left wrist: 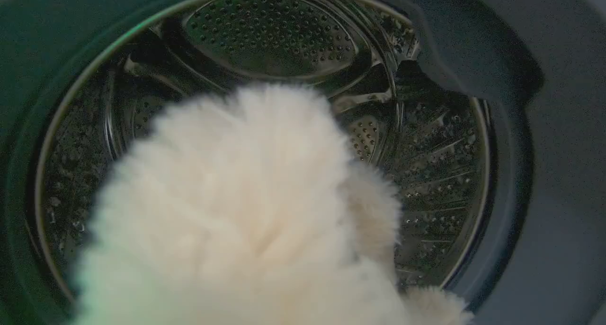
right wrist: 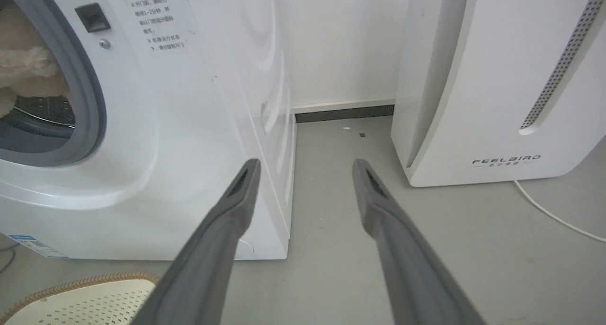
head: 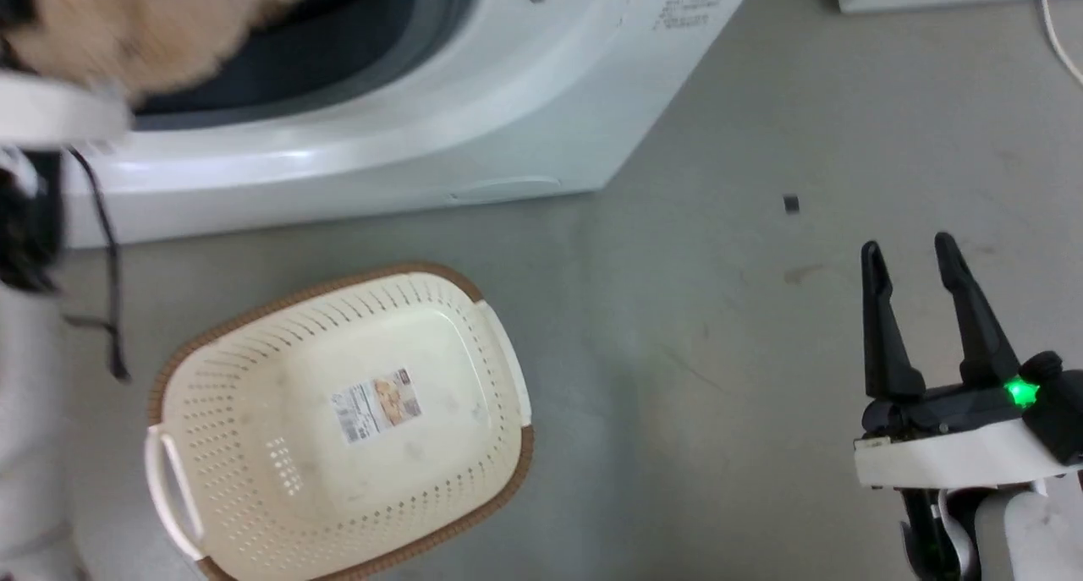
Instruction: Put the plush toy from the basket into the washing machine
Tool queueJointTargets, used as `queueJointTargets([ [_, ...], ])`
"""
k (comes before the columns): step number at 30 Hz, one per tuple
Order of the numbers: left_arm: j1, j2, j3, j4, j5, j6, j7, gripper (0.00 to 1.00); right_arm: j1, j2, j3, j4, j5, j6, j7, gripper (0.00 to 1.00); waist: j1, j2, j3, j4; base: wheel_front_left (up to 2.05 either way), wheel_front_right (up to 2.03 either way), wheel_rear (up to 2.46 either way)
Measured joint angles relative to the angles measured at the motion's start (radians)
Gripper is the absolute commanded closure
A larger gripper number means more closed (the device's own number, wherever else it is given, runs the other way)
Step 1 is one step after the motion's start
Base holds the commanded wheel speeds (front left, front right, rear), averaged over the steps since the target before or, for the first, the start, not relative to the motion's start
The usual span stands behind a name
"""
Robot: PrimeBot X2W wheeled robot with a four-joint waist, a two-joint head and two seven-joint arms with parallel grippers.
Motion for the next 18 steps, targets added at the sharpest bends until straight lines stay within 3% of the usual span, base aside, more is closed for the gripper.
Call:
queueJointTargets([
  [8, -0.348, 0.126, -0.064, 0.219, 0.029, -0.012, 0.052, 1.00, -0.044, 0.000, 0.022, -0.012, 0.022, 0.000, 0.000, 0.00, 0.0000, 0.0000, 0.149, -0.053, 0.00, 0.00, 0.00],
  [12, -0.445, 0.146, -0.104, 0.319, 0.044, -0.017, 0.069, 1.00, -0.054, 0.000, 0.027, -0.014, 0.030, 0.000, 0.000, 0.00, 0.0000, 0.0000, 0.195, -0.069, 0.00, 0.00, 0.00],
  [18, -0.598, 0.175, -0.263, 0.514, 0.012, -0.018, 0.166, 1.00, -0.072, 0.000, 0.048, -0.017, 0.048, 0.000, 0.000, 0.00, 0.0000, 0.0000, 0.265, -0.099, 0.00, 0.00, 0.00],
])
